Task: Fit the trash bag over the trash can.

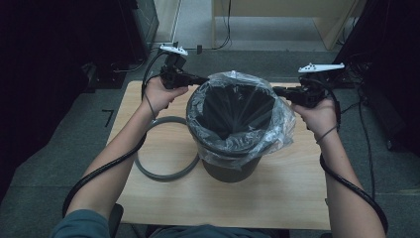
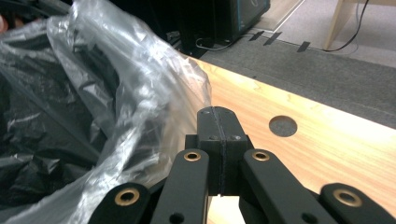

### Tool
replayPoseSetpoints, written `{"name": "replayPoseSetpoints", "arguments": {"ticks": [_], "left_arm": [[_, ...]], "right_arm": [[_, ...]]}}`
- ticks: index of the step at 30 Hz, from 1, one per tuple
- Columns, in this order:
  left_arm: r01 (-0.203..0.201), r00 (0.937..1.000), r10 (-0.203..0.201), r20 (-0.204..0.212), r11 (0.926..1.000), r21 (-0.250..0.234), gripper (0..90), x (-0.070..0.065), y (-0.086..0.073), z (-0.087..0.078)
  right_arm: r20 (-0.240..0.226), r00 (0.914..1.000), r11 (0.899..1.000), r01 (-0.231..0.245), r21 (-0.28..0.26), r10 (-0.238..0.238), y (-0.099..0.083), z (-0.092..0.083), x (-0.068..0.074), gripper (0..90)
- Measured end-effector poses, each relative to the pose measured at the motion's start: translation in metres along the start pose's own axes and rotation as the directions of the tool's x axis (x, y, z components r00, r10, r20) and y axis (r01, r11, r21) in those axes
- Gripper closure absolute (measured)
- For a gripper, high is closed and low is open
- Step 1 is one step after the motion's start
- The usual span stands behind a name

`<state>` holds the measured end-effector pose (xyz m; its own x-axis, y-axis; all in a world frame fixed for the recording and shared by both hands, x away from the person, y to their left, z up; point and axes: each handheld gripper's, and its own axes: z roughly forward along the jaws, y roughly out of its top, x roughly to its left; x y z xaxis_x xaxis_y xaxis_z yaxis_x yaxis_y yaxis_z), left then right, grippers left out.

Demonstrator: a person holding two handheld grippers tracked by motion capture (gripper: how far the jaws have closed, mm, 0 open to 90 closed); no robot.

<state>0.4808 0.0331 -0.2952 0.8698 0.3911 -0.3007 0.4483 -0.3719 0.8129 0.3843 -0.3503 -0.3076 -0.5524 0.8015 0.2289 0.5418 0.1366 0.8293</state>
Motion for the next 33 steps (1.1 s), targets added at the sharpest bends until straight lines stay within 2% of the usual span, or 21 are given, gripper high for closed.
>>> {"name": "replayPoseSetpoints", "arguments": {"ticks": [4, 10, 13, 14, 17, 18, 19, 20, 21, 22, 23, 24, 26, 27, 28, 29, 31, 33], "left_arm": [[-0.001, 0.9999, 0.001, 0.013, 0.9999, -0.016, 89.2, 0.003, -0.005, 0.0], [0.015, 0.9999, -0.015, 0.002, 0.9999, 0.009, 89.5, 0.007, -0.011, 0.008], [0.028, 0.9996, -0.028, 0.003, 0.9993, 0.026, 89.7, 0.008, -0.014, 0.014], [0.026, 0.9994, -0.024, -0.026, 0.9965, 0.079, 89.9, 0.01, -0.017, 0.02], [0.048, 0.9989, -0.047, -0.002, 0.996, 0.075, 89.7, 0.013, -0.023, 0.022], [0.053, 0.9984, -0.054, 0.019, 0.9974, 0.048, 89.7, 0.013, -0.025, 0.02], [0.037, 0.9988, -0.038, 0.031, 0.9992, 0.013, 89.0, 0.012, -0.025, 0.018], [0.025, 0.9993, -0.025, 0.027, 0.9997, 0.0, 83.8, 0.012, -0.025, 0.017], [0.026, 0.9994, -0.026, 0.024, 0.9997, -0.001, 82.2, 0.012, -0.022, 0.014], [0.026, 0.9994, -0.026, 0.024, 0.9997, -0.001, 80.0, 0.012, -0.022, 0.014], [0.02, 0.9996, -0.02, 0.021, 0.9998, -0.006, 80.0, 0.012, -0.02, 0.012], [-0.001, 0.9999, 0.001, 0.013, 0.9997, -0.026, 75.8, 0.01, -0.017, 0.006], [-0.009, 1.0, 0.009, 0.003, 0.9994, -0.032, 73.2, 0.01, -0.016, 0.003], [-0.027, 0.9995, 0.026, -0.018, 0.9991, -0.033, 71.4, 0.009, -0.015, 0.0], [-0.04, 0.9989, 0.039, -0.026, 0.9985, -0.039, 65.9, 0.01, -0.016, -0.005], [-0.04, 0.9989, 0.039, -0.026, 0.9985, -0.039, 63.2, 0.01, -0.016, -0.005], [-0.042, 0.999, 0.041, -0.019, 0.9982, -0.044, 62.9, 0.011, -0.016, -0.011], [-0.045, 0.999, 0.045, -0.009, 0.9982, -0.041, 60.3, 0.011, -0.017, -0.016]], "right_arm": [[-0.007, 0.9999, 1.0, 0.011, -0.002, -0.011, -0.009, 0.004, 0.0, 90.0], [-0.016, 0.9998, 1.0, -0.011, -0.004, 0.011, -0.017, 0.011, -0.004, 90.0], [0.0, 1.0, 1.0, -0.005, 0.02, 0.005, -0.023, 0.019, -0.005, 90.0], [0.019, 0.9998, 0.999, -0.001, 0.045, 0.0, -0.025, 0.022, -0.006, 90.0], [0.028, 0.9996, 0.997, 0.001, 0.072, -0.004, -0.031, 0.026, -0.008, 90.0], [0.019, 0.9998, 0.999, -0.009, 0.054, 0.008, -0.033, 0.026, -0.009, 90.0], [0.016, 0.9997, 0.999, -0.017, 0.032, 0.017, -0.034, 0.024, -0.01, 89.6], [0.005, 1.0, 1.0, -0.008, -0.014, 0.008, -0.033, 0.018, -0.011, 80.7], [0.008, 1.0, 1.0, -0.001, -0.022, 0.001, -0.031, 0.015, -0.011, 74.1], [0.008, 1.0, 1.0, -0.001, -0.022, 0.001, -0.031, 0.015, -0.011, 74.1], [0.015, 0.9999, 1.0, 0.004, -0.026, -0.003, -0.029, 0.012, -0.012, 69.5], [0.034, 0.9989, 0.999, 0.034, -0.042, -0.033, -0.025, 0.004, -0.012, 60.3], [0.047, 0.9979, 0.997, 0.047, -0.056, -0.044, -0.022, -0.001, -0.013, 56.8], [0.057, 0.9973, 0.996, 0.05, -0.07, -0.046, -0.019, -0.007, -0.014, 55.6], [0.051, 0.9981, 0.993, 0.042, -0.11, -0.036, -0.013, -0.02, -0.014, 57.4], [0.051, 0.9981, 0.993, 0.042, -0.11, -0.036, -0.013, -0.02, -0.014, 57.4], [0.008, 0.9994, 0.989, 0.035, -0.145, -0.034, -0.005, -0.032, -0.01, 61.5], [-0.021, 0.9983, 0.986, 0.05, -0.159, -0.054, 0.002, -0.039, -0.001, 63.2]]}}
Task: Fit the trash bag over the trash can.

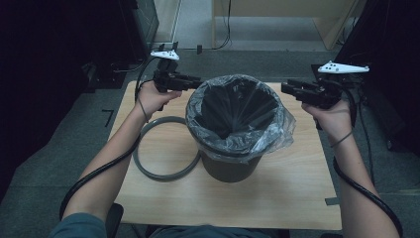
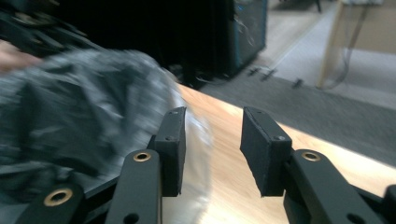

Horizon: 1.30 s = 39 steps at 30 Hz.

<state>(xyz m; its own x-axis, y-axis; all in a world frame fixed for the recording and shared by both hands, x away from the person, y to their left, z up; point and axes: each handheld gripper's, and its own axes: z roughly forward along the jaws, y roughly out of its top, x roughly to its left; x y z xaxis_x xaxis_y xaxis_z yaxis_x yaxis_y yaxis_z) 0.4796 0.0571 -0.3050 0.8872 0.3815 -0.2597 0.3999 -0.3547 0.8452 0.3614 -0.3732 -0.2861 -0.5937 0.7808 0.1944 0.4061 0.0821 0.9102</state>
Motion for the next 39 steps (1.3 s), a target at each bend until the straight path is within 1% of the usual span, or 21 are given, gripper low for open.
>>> {"name": "replayPoseSetpoints", "arguments": {"ticks": [1, 2, 6, 8, 9, 10, 11, 12, 13, 16, 18, 19, 22, 26, 27, 32, 33, 35, 36, 38, 39], "left_arm": [[-0.006, 1.0, 0.006, 0.0, 1.0, 0.005, 59.2, 0.0, -0.001, -0.002], [-0.012, 0.9999, 0.012, 0.0, 0.9999, 0.008, 59.2, -0.001, -0.001, -0.003], [-0.029, 0.9995, 0.028, 0.015, 0.9994, 0.021, 55.7, -0.002, -0.006, -0.01], [-0.044, 0.9987, 0.043, 0.026, 0.9986, 0.029, 54.3, -0.001, -0.011, -0.014], [-0.067, 0.9972, 0.066, 0.035, 0.9973, 0.03, 53.9, 0.001, -0.018, -0.018], [-0.067, 0.9972, 0.066, 0.035, 0.9973, 0.03, 53.6, 0.001, -0.018, -0.018], [-0.066, 0.9971, 0.065, 0.039, 0.9975, 0.026, 53.5, 0.002, -0.022, -0.021], [-0.059, 0.9974, 0.058, 0.042, 0.998, 0.023, 53.5, 0.004, -0.025, -0.023], [-0.057, 0.9981, 0.056, 0.026, 0.998, 0.027, 52.3, 0.005, -0.032, -0.027], [-0.054, 0.9985, 0.054, 0.01, 0.9983, 0.02, 51.6, 0.004, -0.041, -0.03], [-0.049, 0.9987, 0.049, 0.018, 0.9988, 0.001, 51.7, 0.002, -0.055, -0.03], [-0.049, 0.9987, 0.049, 0.018, 0.9988, 0.001, 51.6, 0.002, -0.055, -0.03], [-0.046, 0.9988, 0.046, 0.018, 0.9988, 0.016, 51.6, 0.001, -0.067, -0.029], [-0.045, 0.9989, 0.045, 0.014, 0.9983, 0.036, 50.1, 0.0, -0.079, -0.028], [-0.049, 0.9988, 0.048, 0.012, 0.998, 0.041, 49.2, -0.001, -0.086, -0.027], [-0.046, 0.9988, 0.046, 0.021, 0.9985, 0.031, 48.1, -0.002, -0.099, -0.024], [-0.038, 0.9991, 0.037, 0.019, 0.9983, 0.044, 48.0, -0.001, -0.101, -0.023], [-0.028, 0.9995, 0.027, 0.015, 0.9991, 0.031, 47.8, -0.001, -0.103, -0.023], [-0.024, 0.9993, 0.023, 0.028, 0.9995, 0.018, 47.4, -0.001, -0.105, -0.023], [-0.027, 0.9993, 0.026, 0.028, 0.9992, 0.028, 47.2, -0.002, -0.106, -0.021], [-0.045, 0.9989, 0.044, 0.016, 0.9977, 0.051, 46.4, -0.003, -0.108, -0.02]], "right_arm": [[-0.006, 1.0, 1.0, 0.002, -0.004, -0.002, 0.006, 0.0, 0.009, 63.7], [-0.006, 1.0, 1.0, 0.002, -0.004, -0.002, 0.006, 0.0, 0.009, 63.7], [-0.074, 0.997, 1.0, -0.02, 0.021, 0.022, 0.008, 0.008, 0.021, 61.4], [-0.09, 0.9959, 1.0, 0.003, 0.03, 0.0, 0.009, 0.012, 0.028, 59.5], [-0.102, 0.9947, 0.999, 0.021, 0.044, -0.017, 0.012, 0.014, 0.033, 59.5], [-0.102, 0.9947, 0.999, 0.021, 0.044, -0.017, 0.012, 0.014, 0.033, 59.5], [-0.12, 0.9913, 0.997, 0.06, 0.054, -0.053, 0.015, 0.016, 0.04, 58.2], [-0.12, 0.9913, 0.997, 0.06, 0.054, -0.053, 0.015, 0.016, 0.04, 58.2], [-0.115, 0.9897, 0.994, 0.092, 0.064, -0.085, 0.019, 0.019, 0.046, 53.8], [-0.109, 0.9882, 0.992, 0.114, 0.06, -0.107, 0.023, 0.022, 0.05, 51.4], [-0.119, 0.9881, 0.992, 0.106, 0.072, -0.097, 0.025, 0.026, 0.05, 51.8], [-0.119, 0.9881, 0.992, 0.106, 0.072, -0.097, 0.025, 0.026, 0.05, 51.8], [-0.137, 0.9862, 0.989, 0.107, 0.099, -0.093, 0.026, 0.032, 0.053, 52.5], [-0.149, 0.9819, 0.984, 0.135, 0.115, -0.117, 0.031, 0.038, 0.062, 47.7], [-0.145, 0.9799, 0.981, 0.155, 0.121, -0.137, 0.033, 0.041, 0.065, 43.3], [-0.14, 0.9788, 0.975, 0.17, 0.142, -0.15, 0.04, 0.046, 0.07, 43.6], [-0.14, 0.9781, 0.974, 0.174, 0.147, -0.154, 0.042, 0.048, 0.073, 43.4], [-0.11, 0.9828, 0.971, 0.165, 0.17, -0.148, 0.045, 0.053, 0.078, 44.7], [-0.115, 0.9768, 0.963, 0.199, 0.183, -0.18, 0.047, 0.058, 0.083, 45.2], [-0.121, 0.9757, 0.96, 0.204, 0.194, -0.183, 0.048, 0.061, 0.086, 47.7], [-0.163, 0.9725, 0.954, 0.2, 0.224, -0.166, 0.049, 0.069, 0.091, 48.0]]}}
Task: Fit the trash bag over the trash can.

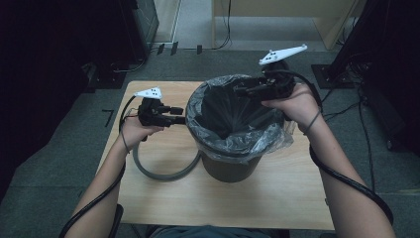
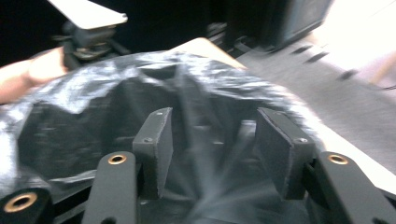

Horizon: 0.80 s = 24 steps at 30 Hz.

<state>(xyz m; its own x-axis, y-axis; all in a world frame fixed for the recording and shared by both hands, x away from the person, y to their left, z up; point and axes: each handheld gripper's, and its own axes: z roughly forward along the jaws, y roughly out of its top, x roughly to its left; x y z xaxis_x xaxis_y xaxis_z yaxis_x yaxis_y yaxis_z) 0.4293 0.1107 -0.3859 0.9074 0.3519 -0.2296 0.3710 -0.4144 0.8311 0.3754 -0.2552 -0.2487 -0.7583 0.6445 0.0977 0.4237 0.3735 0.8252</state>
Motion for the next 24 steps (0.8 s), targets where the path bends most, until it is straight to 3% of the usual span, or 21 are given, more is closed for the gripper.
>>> {"name": "replayPoseSetpoints", "arguments": {"ticks": [5, 8, 11, 12, 13, 15, 19, 22, 24], "left_arm": [[-0.022, 0.9996, 0.022, -0.015, 0.9997, 0.011, 44.0, -0.001, -0.003, 0.001], [-0.008, 0.9997, 0.008, -0.025, 0.9999, 0.006, 43.1, 0.002, -0.006, -0.002], [-0.003, 0.9996, 0.003, -0.03, 1.0, 0.003, 42.6, 0.004, -0.008, -0.004], [0.002, 0.9994, -0.002, -0.035, 1.0, 0.003, 42.4, 0.006, -0.01, -0.006], [0.002, 0.9994, -0.002, -0.035, 1.0, 0.003, 42.2, 0.006, -0.01, -0.006], [0.013, 0.9989, -0.013, -0.045, 0.9999, 0.006, 41.8, 0.008, -0.012, -0.006], [0.016, 0.9984, -0.015, -0.054, 0.9997, 0.017, 41.4, 0.011, -0.014, -0.006], [0.021, 0.9981, -0.02, -0.059, 0.9996, 0.021, 41.1, 0.012, -0.016, -0.006], [0.024, 0.9979, -0.023, -0.061, 0.9994, 0.025, 41.0, 0.013, -0.017, -0.006]], "right_arm": [[-0.06, 0.9981, 1.0, -0.012, 0.018, 0.013, 0.012, 0.019, 0.006, 48.3], [-0.098, 0.995, 0.998, -0.014, 0.054, 0.02, 0.021, 0.037, 0.009, 51.5], [-0.094, 0.9955, 0.997, -0.007, 0.075, 0.014, 0.021, 0.049, 0.007, 51.5], [-0.079, 0.9962, 0.996, -0.029, 0.08, 0.036, 0.018, 0.06, 0.004, 50.7], [-0.079, 0.9962, 0.996, -0.029, 0.08, 0.036, 0.018, 0.06, 0.004, 50.7], [-0.057, 0.9959, 0.994, -0.065, 0.09, 0.07, 0.01, 0.076, -0.001, 42.1], [-0.066, 0.9966, 0.989, -0.039, 0.142, 0.049, 0.001, 0.087, -0.005, 39.0], [-0.069, 0.9964, 0.972, -0.033, 0.233, 0.051, -0.007, 0.099, -0.007, 33.2], [-0.058, 0.9974, 0.967, -0.026, 0.253, 0.042, -0.009, 0.103, -0.006, 31.4]]}}
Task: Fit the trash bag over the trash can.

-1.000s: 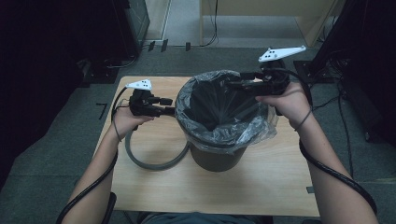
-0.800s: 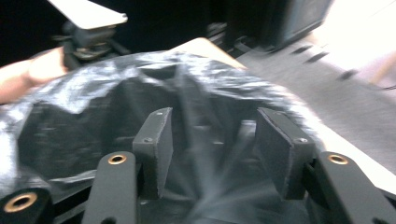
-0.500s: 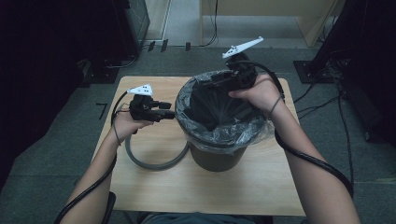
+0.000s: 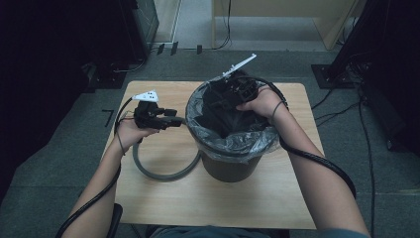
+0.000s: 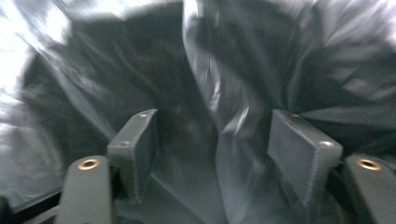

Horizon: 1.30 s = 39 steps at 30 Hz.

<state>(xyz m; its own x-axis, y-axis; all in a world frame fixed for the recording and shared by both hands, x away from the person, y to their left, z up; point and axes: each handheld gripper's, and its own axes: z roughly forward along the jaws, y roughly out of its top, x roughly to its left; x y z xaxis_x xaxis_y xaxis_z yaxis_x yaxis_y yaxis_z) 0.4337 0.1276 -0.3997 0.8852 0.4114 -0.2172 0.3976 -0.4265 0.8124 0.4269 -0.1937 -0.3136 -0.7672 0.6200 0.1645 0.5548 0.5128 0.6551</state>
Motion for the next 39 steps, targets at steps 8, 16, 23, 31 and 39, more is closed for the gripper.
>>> {"name": "replayPoseSetpoints", "arguments": {"ticks": [8, 16, 23, 31, 39], "left_arm": [[0.012, 0.9999, -0.012, -0.004, 0.9999, 0.0, 40.2, 0.003, -0.004, -0.002], [0.021, 0.9996, -0.021, -0.018, 0.9998, -0.006, 39.5, 0.006, -0.006, -0.007], [0.036, 0.999, -0.036, -0.028, 0.9991, -0.022, 38.4, 0.009, -0.007, -0.011], [0.041, 0.9984, -0.041, -0.039, 0.999, -0.02, 38.2, 0.013, -0.01, -0.013], [0.039, 0.9982, -0.039, -0.046, 0.9992, -0.005, 37.8, 0.013, -0.012, -0.011]], "right_arm": [[0.017, 0.999, 0.999, 0.041, -0.011, -0.04, 0.003, -0.006, 0.01, 26.9], [-0.051, 0.9936, 0.995, 0.101, 0.007, -0.101, 0.0, -0.021, 0.044, 27.0], [-0.155, 0.9686, 0.975, 0.208, 0.077, -0.195, -0.013, -0.008, 0.081, 26.9], [-0.075, 0.9861, 0.986, 0.152, 0.061, -0.148, -0.017, 0.019, 0.078, 26.6], [-0.037, 0.9846, 0.985, 0.172, 0.024, -0.171, -0.013, 0.021, 0.072, 25.2]]}}
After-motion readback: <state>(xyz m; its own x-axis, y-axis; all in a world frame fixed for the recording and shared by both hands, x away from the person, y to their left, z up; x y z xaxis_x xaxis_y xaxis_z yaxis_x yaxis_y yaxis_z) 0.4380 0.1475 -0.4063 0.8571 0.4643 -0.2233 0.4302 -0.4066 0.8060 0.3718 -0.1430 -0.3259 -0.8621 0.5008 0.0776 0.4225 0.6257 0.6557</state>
